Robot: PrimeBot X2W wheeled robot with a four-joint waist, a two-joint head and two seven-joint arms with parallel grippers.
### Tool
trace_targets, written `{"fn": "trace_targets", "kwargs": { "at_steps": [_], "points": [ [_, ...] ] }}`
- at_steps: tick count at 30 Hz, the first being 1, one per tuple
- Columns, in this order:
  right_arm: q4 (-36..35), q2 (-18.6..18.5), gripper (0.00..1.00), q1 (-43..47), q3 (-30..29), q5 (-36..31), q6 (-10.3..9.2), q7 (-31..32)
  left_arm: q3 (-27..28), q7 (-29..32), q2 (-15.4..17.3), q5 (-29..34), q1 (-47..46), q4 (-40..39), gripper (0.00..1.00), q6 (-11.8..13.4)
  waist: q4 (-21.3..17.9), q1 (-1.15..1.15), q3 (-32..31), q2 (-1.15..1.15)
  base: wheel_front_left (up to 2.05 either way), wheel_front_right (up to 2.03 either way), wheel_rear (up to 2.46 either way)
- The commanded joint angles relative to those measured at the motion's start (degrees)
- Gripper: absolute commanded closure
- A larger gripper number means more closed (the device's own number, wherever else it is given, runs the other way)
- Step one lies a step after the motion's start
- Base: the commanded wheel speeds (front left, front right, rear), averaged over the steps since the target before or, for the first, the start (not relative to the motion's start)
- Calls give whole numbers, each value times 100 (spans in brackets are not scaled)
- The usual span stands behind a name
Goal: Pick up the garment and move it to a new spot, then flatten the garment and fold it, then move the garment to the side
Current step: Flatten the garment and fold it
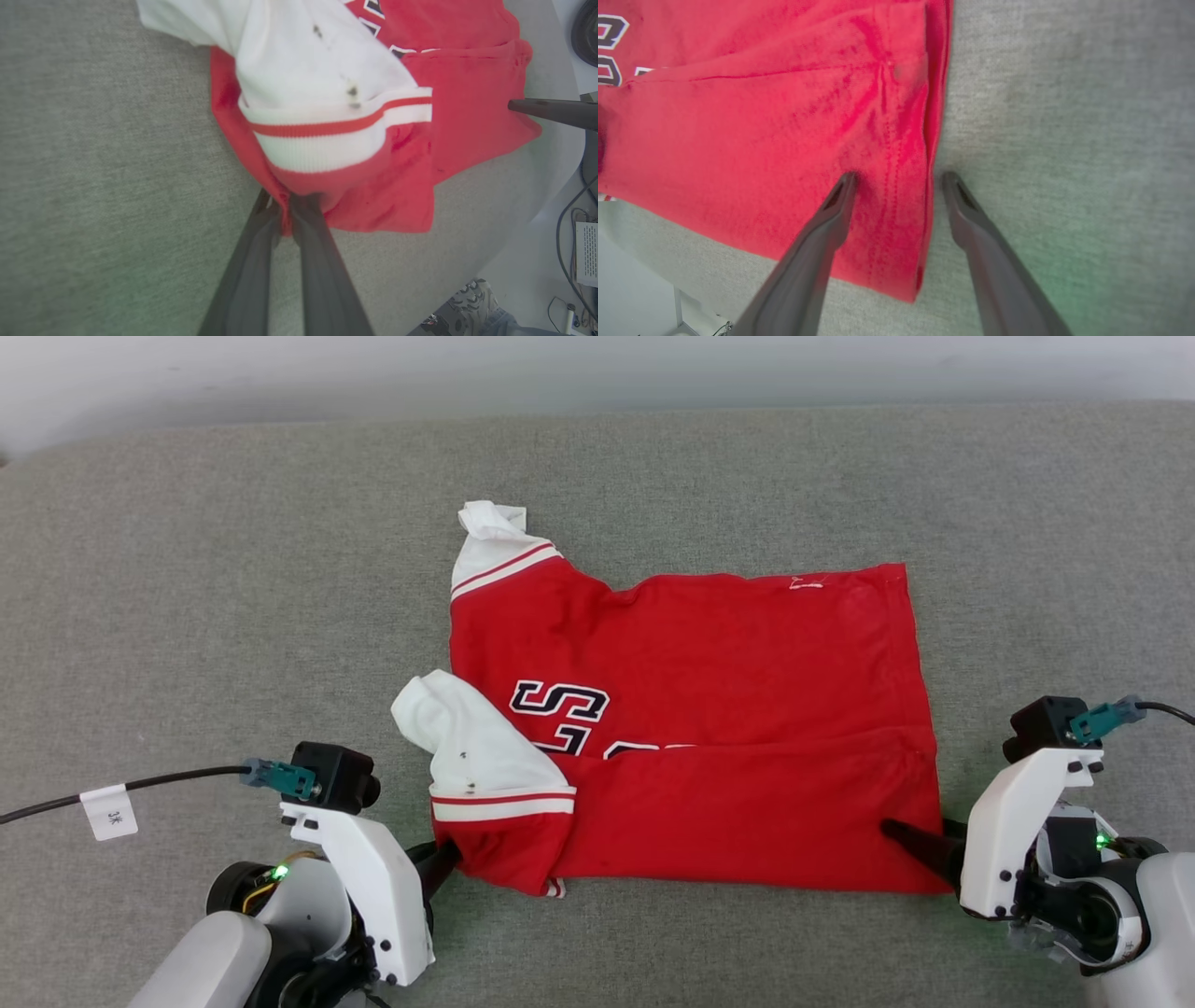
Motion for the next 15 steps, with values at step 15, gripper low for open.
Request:
{"fn": "trace_targets", "kwargs": {
  "at_steps": [15],
  "points": [
    [-217, -293, 100, 492, 284, 210, -2, -340, 123, -321, 41, -157, 776, -55, 100, 194, -86, 0, -835, 0, 0, 0, 0]
  ]
}}
